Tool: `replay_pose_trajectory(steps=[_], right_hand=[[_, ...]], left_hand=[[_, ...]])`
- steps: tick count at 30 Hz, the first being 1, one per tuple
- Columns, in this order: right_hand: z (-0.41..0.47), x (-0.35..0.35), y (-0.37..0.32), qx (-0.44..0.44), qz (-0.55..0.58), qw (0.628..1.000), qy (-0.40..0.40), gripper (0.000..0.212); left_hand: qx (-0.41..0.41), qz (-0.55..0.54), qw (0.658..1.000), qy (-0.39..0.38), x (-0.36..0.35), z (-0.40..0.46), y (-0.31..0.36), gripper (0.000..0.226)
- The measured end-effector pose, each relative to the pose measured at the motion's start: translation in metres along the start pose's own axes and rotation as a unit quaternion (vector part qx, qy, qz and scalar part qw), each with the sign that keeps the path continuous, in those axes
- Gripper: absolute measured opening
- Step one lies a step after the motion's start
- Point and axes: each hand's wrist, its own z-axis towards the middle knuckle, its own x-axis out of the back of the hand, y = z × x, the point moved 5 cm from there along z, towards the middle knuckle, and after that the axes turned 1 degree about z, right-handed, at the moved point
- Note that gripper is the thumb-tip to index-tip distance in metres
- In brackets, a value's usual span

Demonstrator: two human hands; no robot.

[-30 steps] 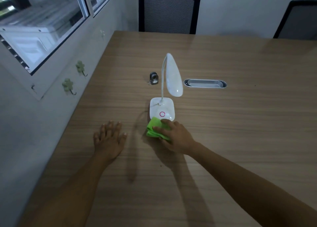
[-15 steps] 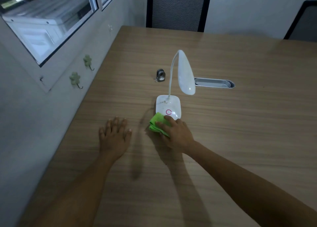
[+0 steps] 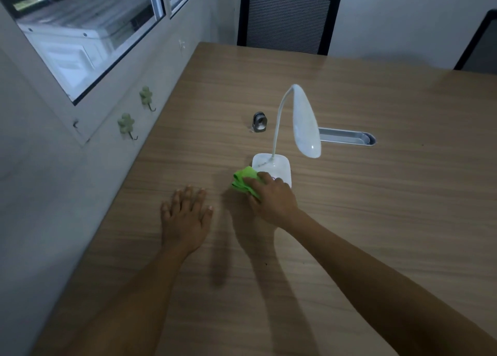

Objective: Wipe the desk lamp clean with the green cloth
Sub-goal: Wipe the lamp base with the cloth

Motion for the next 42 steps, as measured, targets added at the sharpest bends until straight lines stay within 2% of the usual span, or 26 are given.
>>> replay_pose_trajectory(steps=[3, 5, 9, 13, 17, 19, 23, 26, 29, 33, 39, 42], right_hand=[[0.013, 0.009, 0.018, -0.08, -0.005, 0.996, 0.044, 0.042], [0.019, 0.01, 0.024, -0.108, -0.017, 0.993, 0.032, 0.042], [0.018, 0.0, 0.005, -0.069, -0.041, 0.997, 0.002, 0.04], [0.014, -0.009, -0.016, -0.017, 0.006, 1.0, -0.016, 0.037], [0.026, 0.007, 0.006, -0.106, -0.01, 0.994, 0.033, 0.041], [0.03, 0.008, 0.015, -0.136, -0.018, 0.99, 0.032, 0.041], [0.026, -0.002, -0.009, -0.071, -0.03, 0.997, 0.002, 0.039], [0.018, -0.01, -0.028, -0.03, 0.007, 0.999, -0.022, 0.039], [0.02, -0.001, -0.018, -0.038, 0.004, 0.999, 0.025, 0.04], [0.023, 0.008, 0.019, -0.108, -0.02, 0.99, 0.084, 0.041], [-0.001, -0.018, 0.0, 0.001, -0.048, 0.998, 0.045, 0.043], [-0.004, -0.009, 0.005, -0.002, -0.038, 0.997, 0.073, 0.048]], left_hand=[[-0.002, -0.006, 1.0, -0.007, -0.001, 0.0, 0.0, 0.062], [-0.003, -0.009, 1.0, -0.004, 0.0, 0.0, 0.0, 0.064], [-0.006, -0.008, 1.0, 0.011, 0.002, -0.001, 0.0, 0.067], [-0.008, -0.005, 1.0, 0.021, 0.001, -0.001, 0.0, 0.065], [-0.01, -0.01, 1.0, 0.019, 0.001, -0.002, 0.0, 0.066], [-0.01, -0.011, 1.0, 0.011, 0.0, -0.001, -0.001, 0.066], [-0.011, -0.009, 1.0, 0.02, 0.0, -0.001, 0.0, 0.062], [-0.015, -0.004, 0.999, 0.029, 0.001, -0.002, 0.0, 0.061], [-0.015, -0.006, 1.0, 0.027, 0.002, -0.002, 0.0, 0.063], [-0.011, -0.012, 1.0, 0.008, -0.003, 0.0, -0.001, 0.065], [-0.008, -0.004, 1.0, 0.01, -0.001, -0.001, -0.001, 0.063], [-0.007, 0.0, 1.0, 0.014, -0.001, -0.001, 0.0, 0.064]])
